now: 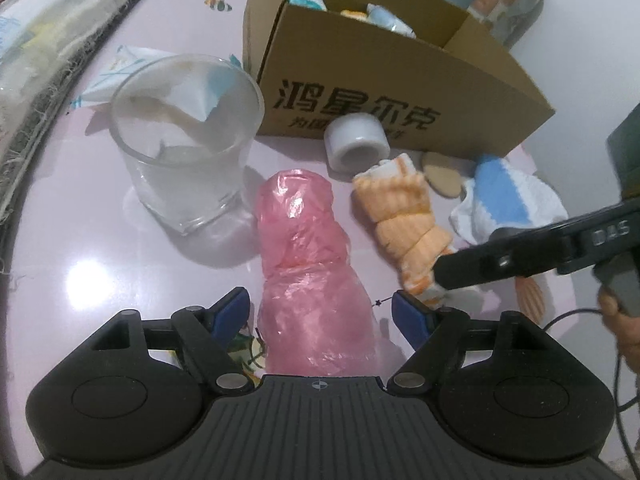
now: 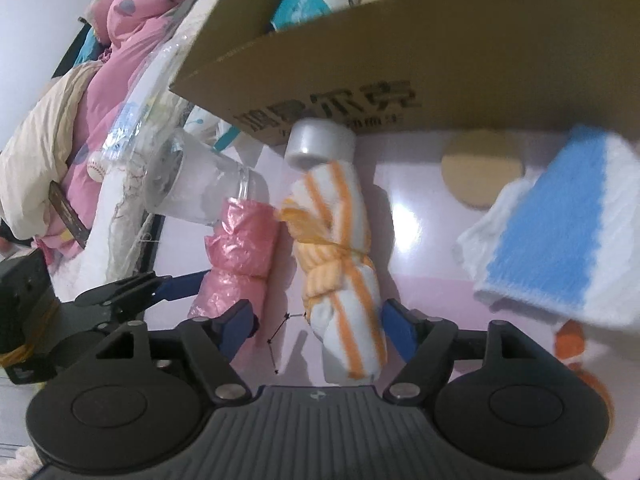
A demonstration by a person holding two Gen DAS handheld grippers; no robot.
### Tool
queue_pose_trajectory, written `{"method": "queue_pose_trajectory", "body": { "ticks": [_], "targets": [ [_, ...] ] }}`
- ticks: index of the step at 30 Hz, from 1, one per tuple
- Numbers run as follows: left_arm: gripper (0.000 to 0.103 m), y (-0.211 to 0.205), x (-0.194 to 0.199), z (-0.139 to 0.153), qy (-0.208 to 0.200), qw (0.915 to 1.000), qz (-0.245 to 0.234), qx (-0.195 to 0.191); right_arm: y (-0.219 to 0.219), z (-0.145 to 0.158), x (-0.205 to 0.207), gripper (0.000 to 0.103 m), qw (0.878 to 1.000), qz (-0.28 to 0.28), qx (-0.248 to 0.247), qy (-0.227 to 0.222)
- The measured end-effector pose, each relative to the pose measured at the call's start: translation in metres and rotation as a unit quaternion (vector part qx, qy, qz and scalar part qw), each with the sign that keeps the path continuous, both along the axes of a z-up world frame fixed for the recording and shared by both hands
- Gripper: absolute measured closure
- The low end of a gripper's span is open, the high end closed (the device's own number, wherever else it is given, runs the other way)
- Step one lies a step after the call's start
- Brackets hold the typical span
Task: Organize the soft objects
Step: 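Grasp the pink plastic bag with the left gripper while the right grasps the orange-striped towel roll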
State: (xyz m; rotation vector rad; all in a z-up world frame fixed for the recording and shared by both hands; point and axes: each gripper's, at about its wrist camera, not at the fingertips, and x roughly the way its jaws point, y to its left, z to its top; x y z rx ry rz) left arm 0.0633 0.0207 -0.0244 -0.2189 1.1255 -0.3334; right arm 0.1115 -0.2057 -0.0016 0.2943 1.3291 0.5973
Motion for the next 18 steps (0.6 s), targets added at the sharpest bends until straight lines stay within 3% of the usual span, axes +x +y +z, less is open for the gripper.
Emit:
{"method": "queue_pose_trajectory", "body": {
  "ticks": [9, 15, 18],
  "targets": [
    [0.034, -0.003, 0.009, -0.005, -0.006, 0.9997, -0.009, 0.022, 0.011, -0.004, 0.014, 0.033, 0.999, 0.01, -0.028, -0.028],
    [0.05, -0.01, 0.008, -0.004, -0.023, 0.9981, -0.009, 0.057, 0.02, -0.011, 0.021, 0.034, 0.998, 0.015, -0.04, -0.042],
    [0.058, -0.013, 0.007, -0.003, -0.025, 0.9981, -0.008, 0.056, 0.026, -0.01, 0.019, 0.042, 0.996, 0.026, -0.054, -0.059]
  ]
}}
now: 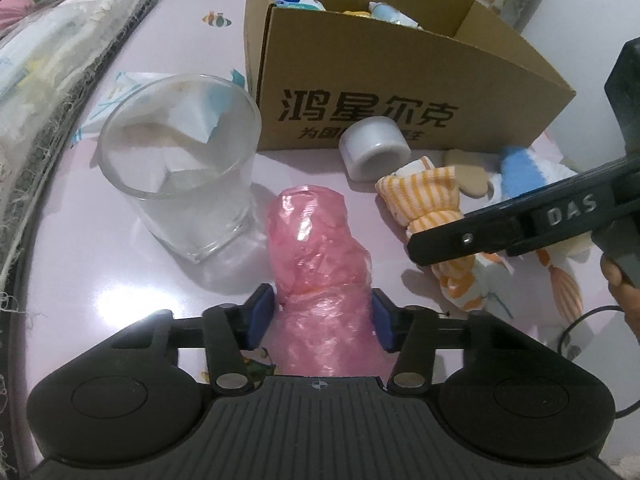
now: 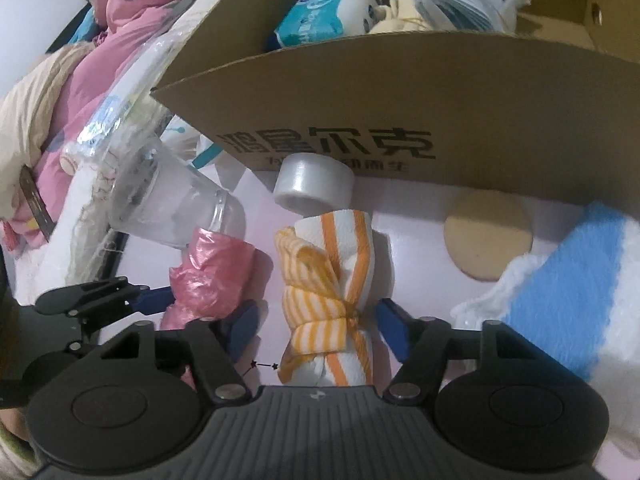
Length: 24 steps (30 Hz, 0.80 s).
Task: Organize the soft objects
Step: 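Grasp the pink plastic bag with the left gripper while the right grasps the orange-striped towel roll, then carry the pink bag and towel roll over the box with both tools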
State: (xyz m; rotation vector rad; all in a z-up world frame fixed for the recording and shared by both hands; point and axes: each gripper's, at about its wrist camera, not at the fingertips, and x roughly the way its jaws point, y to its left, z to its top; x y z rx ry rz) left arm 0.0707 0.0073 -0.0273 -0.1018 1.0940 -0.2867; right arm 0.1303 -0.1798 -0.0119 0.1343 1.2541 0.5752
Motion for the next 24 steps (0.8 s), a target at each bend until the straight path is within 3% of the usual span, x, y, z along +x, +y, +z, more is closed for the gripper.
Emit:
{"method": "queue_pose_trajectory", "body": {
  "ticks": [3, 5, 15, 24],
  "targets": [
    [0.059, -0.002, -0.002, 0.0, -0.004, 1.0, 0.001, 0.003, 0.006, 0.0, -0.005, 0.05, 1.0, 0.014, -0.013, -0.015],
    [0.06, -0.005, -0.003, 0.0, -0.008, 1.0, 0.002, 0.005, 0.006, 0.0, -0.006, 0.061, 1.0, 0.019, -0.009, -0.015],
    [0.061, 0.002, -0.015, 0.009, -0.016, 0.9996, 0.02, -0.013, -0.005, 0.018, -0.02, 0.063, 0.998, 0.006, 0.044, -0.035],
    [0.061, 0.003, -0.036, 0.047, -0.059, 0.9973, 0.034, -0.027, -0.019, 0.045, -0.039, 0.063, 0.993, -0.002, 0.104, -0.053]
  ]
}}
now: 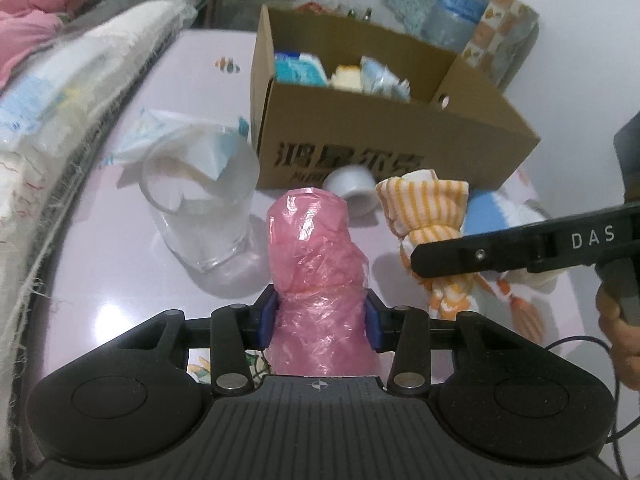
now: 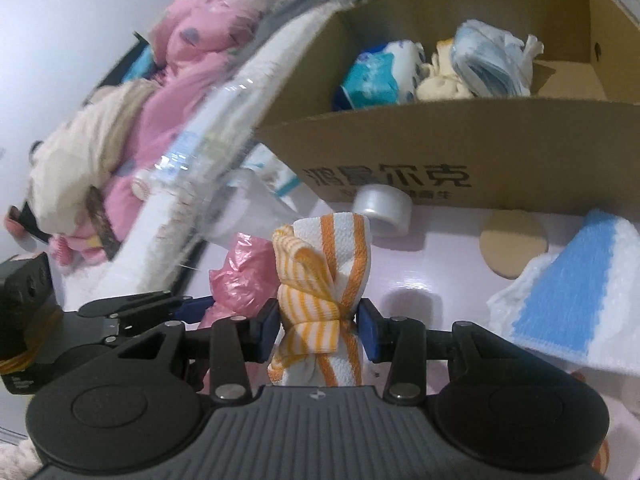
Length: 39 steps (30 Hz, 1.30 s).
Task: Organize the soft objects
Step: 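Carry the pink bag and towel roll over the box with both tools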
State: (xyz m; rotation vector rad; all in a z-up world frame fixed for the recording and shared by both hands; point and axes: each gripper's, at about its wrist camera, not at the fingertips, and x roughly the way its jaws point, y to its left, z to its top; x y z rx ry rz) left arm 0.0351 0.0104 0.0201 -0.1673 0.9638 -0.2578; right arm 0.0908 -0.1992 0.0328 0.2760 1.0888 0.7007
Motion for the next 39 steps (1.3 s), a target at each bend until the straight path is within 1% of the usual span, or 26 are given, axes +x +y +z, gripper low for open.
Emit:
{"method": "queue_pose_trajectory", "body": {
  "ticks": [5, 9, 12, 15, 16, 20, 23, 27, 30, 33, 39],
  "targets": [
    [0.061, -0.005, -0.01, 0.032, -0.031, 0.9995, 0.002, -0.001, -0.012, 0.027, -0.011, 0.063, 0.999, 0.005, 0.039, -0.027],
    [0.061, -0.016, -0.003, 0.061, -0.051, 0.9986, -0.007, -0.012, -0.027, 0.052, -0.014, 0.063, 0.996, 0.0, 0.069, -0.054],
    [0.061, -0.027, 0.012, 0.083, -0.069, 0.9974, -0.013, -0.017, -0.04, 0.072, -0.008, 0.063, 0.994, -0.008, 0.085, -0.069],
    [0.061, -0.044, 0.031, 0.102, -0.091, 0.9956, -0.022, -0.012, -0.056, 0.089, 0.004, 0.063, 0.992, -0.025, 0.089, -0.084],
    [0.061, -0.051, 0.04, 0.107, -0.097, 0.9949, -0.025, -0.014, -0.062, 0.094, 0.011, 0.063, 0.992, -0.032, 0.09, -0.087],
    [0.061, -0.079, 0.077, 0.115, -0.099, 0.9945, -0.031, -0.013, -0.083, 0.105, 0.041, 0.063, 0.991, -0.052, 0.088, -0.088],
    [0.061, -0.102, 0.107, 0.112, -0.089, 0.9956, -0.029, -0.006, -0.095, 0.104, 0.067, 0.063, 0.992, -0.067, 0.074, -0.081],
    [0.061, -0.129, 0.153, 0.096, -0.062, 0.9979, -0.017, 0.006, -0.11, 0.092, 0.104, 0.063, 0.992, -0.093, 0.055, -0.067],
    [0.061, -0.136, 0.179, 0.083, -0.043, 0.9991, -0.006, 0.0, -0.122, 0.08, 0.131, 0.063, 0.991, -0.11, 0.046, -0.053],
    [0.061, -0.143, 0.207, 0.066, -0.021, 0.9998, 0.004, -0.003, -0.129, 0.065, 0.159, 0.063, 0.991, -0.125, 0.026, -0.045],
    [0.061, -0.158, 0.253, 0.03, 0.013, 0.9996, 0.023, 0.007, -0.136, 0.037, 0.203, 0.063, 0.989, -0.144, -0.003, -0.028]
  ]
}}
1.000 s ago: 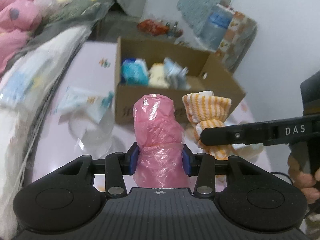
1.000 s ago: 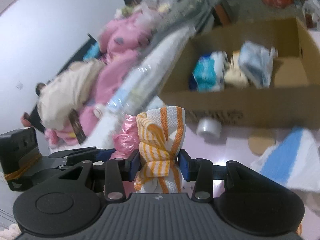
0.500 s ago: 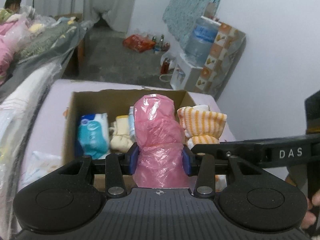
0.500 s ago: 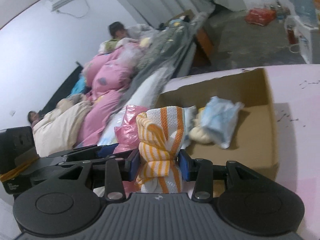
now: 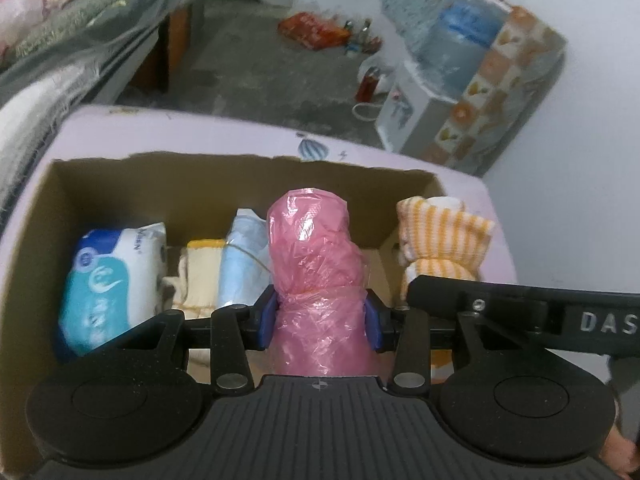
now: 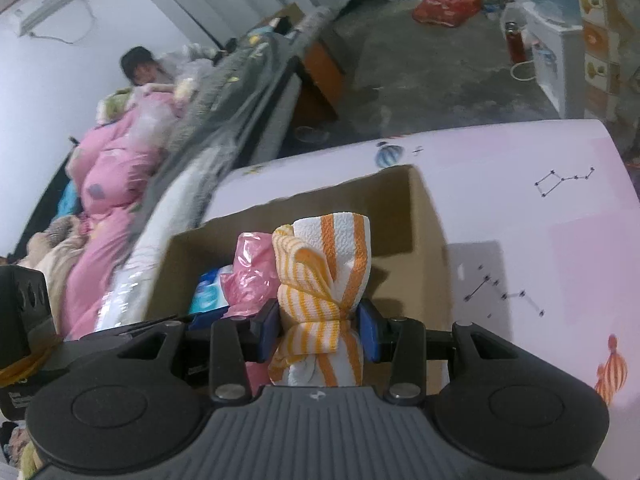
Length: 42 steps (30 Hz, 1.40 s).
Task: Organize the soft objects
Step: 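Carry the pink bag and towel roll over the box with both tools, then lower both items into the box and open both grippers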
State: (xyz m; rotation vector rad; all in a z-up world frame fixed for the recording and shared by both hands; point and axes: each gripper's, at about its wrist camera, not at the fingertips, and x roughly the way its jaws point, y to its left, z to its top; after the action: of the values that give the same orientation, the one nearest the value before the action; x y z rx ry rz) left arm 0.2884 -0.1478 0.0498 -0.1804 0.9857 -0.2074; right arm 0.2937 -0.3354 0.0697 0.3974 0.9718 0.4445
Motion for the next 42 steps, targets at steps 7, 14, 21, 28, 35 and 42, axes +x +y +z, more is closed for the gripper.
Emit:
{"method": "queue_pose_trajectory", "body": {
  "ticks": [7, 14, 21, 28, 35, 42],
  "targets": [
    [0.061, 0.001, 0.029, -0.019, 0.027, 0.9993, 0.019, -0.015, 0.001, -0.009, 0.024, 0.065, 1.0, -0.002, -0.017, -0.014],
    [0.056, 0.009, 0.033, -0.022, 0.033, 0.9979, 0.022, -0.051, 0.006, -0.006, 0.031, 0.063, 0.999, -0.007, -0.03, -0.015],
    [0.051, 0.01, 0.034, -0.025, 0.034, 0.9965, 0.026, -0.072, 0.007, -0.003, 0.03, 0.062, 0.999, -0.013, -0.033, -0.02],
    [0.043, 0.016, 0.033, -0.021, 0.037, 0.9947, 0.035, -0.089, 0.006, 0.003, 0.027, 0.051, 0.998, -0.02, -0.047, -0.038],
    [0.04, 0.012, 0.033, -0.018, 0.027, 0.9946, 0.046, -0.089, 0.01, 0.013, 0.022, 0.049, 0.995, -0.022, -0.073, -0.063],
    [0.032, 0.014, 0.021, -0.007, 0.006, 0.9948, 0.042, -0.093, 0.004, 0.024, 0.015, 0.047, 0.994, -0.025, -0.061, -0.082]
  ]
}}
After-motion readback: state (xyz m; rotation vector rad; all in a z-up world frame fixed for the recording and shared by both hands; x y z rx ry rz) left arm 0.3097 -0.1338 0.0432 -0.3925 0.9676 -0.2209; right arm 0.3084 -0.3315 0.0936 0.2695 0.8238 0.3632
